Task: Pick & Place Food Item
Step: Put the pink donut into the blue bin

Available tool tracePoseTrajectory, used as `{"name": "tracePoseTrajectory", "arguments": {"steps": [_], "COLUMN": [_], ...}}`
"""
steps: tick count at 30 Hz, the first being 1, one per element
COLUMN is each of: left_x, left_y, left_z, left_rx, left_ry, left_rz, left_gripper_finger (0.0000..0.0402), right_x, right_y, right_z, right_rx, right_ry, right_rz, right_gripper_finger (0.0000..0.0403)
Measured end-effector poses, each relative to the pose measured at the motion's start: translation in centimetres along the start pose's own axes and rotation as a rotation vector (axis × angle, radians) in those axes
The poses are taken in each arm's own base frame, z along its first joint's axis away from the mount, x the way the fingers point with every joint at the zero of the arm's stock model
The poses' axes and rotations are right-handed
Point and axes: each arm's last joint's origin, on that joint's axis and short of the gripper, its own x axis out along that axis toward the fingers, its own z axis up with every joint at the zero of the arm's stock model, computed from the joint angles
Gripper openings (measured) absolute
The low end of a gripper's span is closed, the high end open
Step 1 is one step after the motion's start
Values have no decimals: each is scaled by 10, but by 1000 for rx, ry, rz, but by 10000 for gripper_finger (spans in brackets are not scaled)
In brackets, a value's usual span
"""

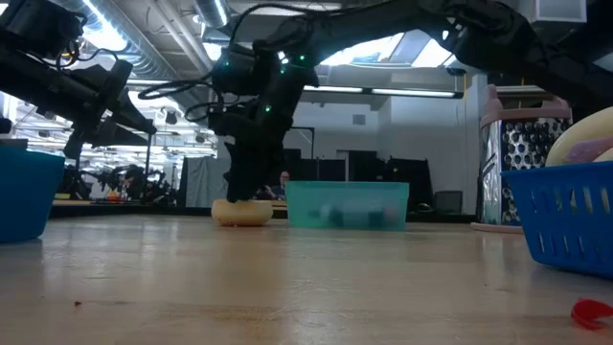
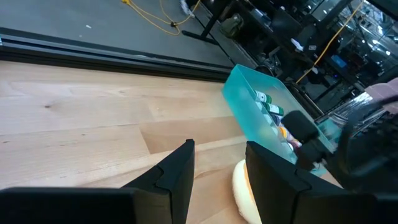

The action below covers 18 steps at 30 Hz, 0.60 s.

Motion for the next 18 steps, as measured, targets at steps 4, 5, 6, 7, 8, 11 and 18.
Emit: {"name": "tracePoseTrajectory", "arguments": {"steps": [4,5,6,7,8,11,18], "left_x": [0,0,0,0,0,0,0], "left_y": [0,0,0,0,0,0,0], "left_z": [0,0,0,0,0,0,0], "left_rx": [0,0,0,0,0,0,0], "left_ry": [0,0,0,0,0,0,0], "left_rz": [0,0,0,0,0,0,0], "left_gripper_finger": [139,139,139,139,139,139,139], "right_x": [5,5,5,5,5,5,5], "right_y": [-2,-2,-2,-2,-2,-4,-10], "right_z": [-1,-1,-1,-1,-1,-1,-2], "right_rx": [31,34,44,53,65,115,230], "right_ry": [5,5,5,4,4,7,11], "right_rz": [0,-3,-14,-23,-26,-5,112], "right_gripper_finger": [199,191,178,162,140,50,5]}}
